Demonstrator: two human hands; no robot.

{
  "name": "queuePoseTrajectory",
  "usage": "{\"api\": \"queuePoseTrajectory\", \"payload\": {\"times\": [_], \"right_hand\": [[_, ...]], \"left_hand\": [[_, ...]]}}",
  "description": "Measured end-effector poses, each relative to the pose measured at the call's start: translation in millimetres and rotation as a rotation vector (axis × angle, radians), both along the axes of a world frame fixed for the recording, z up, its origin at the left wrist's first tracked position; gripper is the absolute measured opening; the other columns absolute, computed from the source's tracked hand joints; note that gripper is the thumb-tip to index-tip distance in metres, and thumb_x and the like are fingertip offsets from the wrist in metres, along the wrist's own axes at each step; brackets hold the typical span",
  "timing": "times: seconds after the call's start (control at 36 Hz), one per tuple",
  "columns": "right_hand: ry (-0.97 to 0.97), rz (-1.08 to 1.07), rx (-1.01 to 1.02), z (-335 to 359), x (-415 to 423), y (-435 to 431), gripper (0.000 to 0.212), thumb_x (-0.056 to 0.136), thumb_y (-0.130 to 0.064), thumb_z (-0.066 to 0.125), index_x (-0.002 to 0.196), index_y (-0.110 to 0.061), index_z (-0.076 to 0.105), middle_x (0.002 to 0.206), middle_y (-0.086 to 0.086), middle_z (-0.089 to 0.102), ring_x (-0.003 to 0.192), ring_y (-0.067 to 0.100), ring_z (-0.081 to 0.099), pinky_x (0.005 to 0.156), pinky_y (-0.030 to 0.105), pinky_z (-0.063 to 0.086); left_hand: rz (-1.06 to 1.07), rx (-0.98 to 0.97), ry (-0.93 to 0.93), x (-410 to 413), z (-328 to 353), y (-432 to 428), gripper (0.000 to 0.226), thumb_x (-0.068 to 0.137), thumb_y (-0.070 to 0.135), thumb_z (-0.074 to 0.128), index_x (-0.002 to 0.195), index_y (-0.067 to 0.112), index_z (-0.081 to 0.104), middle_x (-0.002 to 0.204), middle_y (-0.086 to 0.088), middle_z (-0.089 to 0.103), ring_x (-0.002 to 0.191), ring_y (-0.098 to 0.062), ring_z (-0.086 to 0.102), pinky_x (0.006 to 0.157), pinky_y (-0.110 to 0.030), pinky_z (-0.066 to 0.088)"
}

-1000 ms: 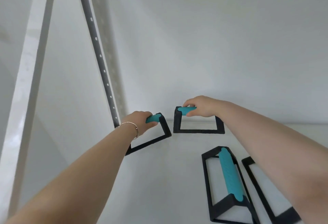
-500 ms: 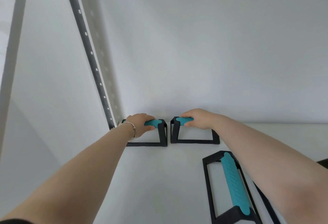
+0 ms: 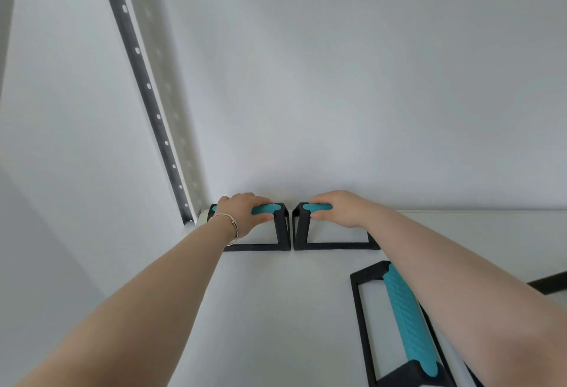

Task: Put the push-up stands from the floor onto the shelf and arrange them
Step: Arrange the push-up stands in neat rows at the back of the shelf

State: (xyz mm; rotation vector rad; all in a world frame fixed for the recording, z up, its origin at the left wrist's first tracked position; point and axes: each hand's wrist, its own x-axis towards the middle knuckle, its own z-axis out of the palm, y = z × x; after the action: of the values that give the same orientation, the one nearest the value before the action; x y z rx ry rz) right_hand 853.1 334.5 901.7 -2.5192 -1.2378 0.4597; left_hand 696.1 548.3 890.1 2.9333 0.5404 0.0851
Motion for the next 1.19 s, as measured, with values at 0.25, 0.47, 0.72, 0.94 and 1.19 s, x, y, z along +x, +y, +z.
{"api": "queuePoseTrajectory", "payload": {"times": [0.25,0.47,0.72,0.94,1.19], "right_hand": [[0.016,-0.012,0.019,-0.5,1.6,-1.8,0.05,0.094,-0.046,0.058,0.14,-0.03,0.051,0.144,-0.006,0.051,0.131,0.018,0.045,0.112,0.037,0.035],[-0.077,-0.012,-0.015,-3.1,-2.7,-3.0,0.049,0.095,-0.052,0.052,0.141,-0.035,0.048,0.145,-0.007,0.051,0.132,0.019,0.045,0.11,0.038,0.035],[-0.074,-0.01,-0.007,-1.6,-0.6,0.3,0.047,0.095,-0.052,0.052,0.139,-0.036,0.051,0.141,-0.006,0.054,0.129,0.02,0.047,0.109,0.04,0.036],[-0.071,-0.001,-0.008,-1.6,-0.4,-1.5,0.045,0.095,-0.05,0.052,0.138,-0.035,0.052,0.139,-0.006,0.055,0.127,0.019,0.048,0.108,0.04,0.037],[-0.077,-0.013,-0.015,-3.0,0.0,-0.5,0.045,0.095,-0.05,0.051,0.138,-0.037,0.05,0.14,-0.007,0.054,0.128,0.018,0.047,0.109,0.039,0.036]], "left_hand": [[-0.024,0.014,-0.008,1.4,-1.3,3.3,0.041,0.094,0.059,0.041,0.131,0.044,0.05,0.114,0.011,0.058,0.107,-0.016,0.053,0.093,-0.036,0.033],[0.003,0.011,0.004,1.3,-4.1,2.8,0.041,0.093,0.061,0.04,0.13,0.044,0.05,0.111,0.011,0.058,0.105,-0.016,0.053,0.09,-0.036,0.032],[-0.023,0.002,0.02,3.0,-1.0,7.5,0.039,0.094,0.059,0.04,0.129,0.046,0.05,0.111,0.011,0.057,0.106,-0.016,0.052,0.09,-0.035,0.031],[-0.021,0.006,0.003,2.0,-1.4,7.2,0.038,0.094,0.06,0.041,0.128,0.046,0.051,0.112,0.012,0.058,0.106,-0.016,0.053,0.09,-0.036,0.031],[-0.029,0.005,0.003,4.0,-2.7,9.2,0.038,0.094,0.06,0.04,0.128,0.046,0.051,0.112,0.012,0.057,0.106,-0.017,0.053,0.09,-0.036,0.031]]}}
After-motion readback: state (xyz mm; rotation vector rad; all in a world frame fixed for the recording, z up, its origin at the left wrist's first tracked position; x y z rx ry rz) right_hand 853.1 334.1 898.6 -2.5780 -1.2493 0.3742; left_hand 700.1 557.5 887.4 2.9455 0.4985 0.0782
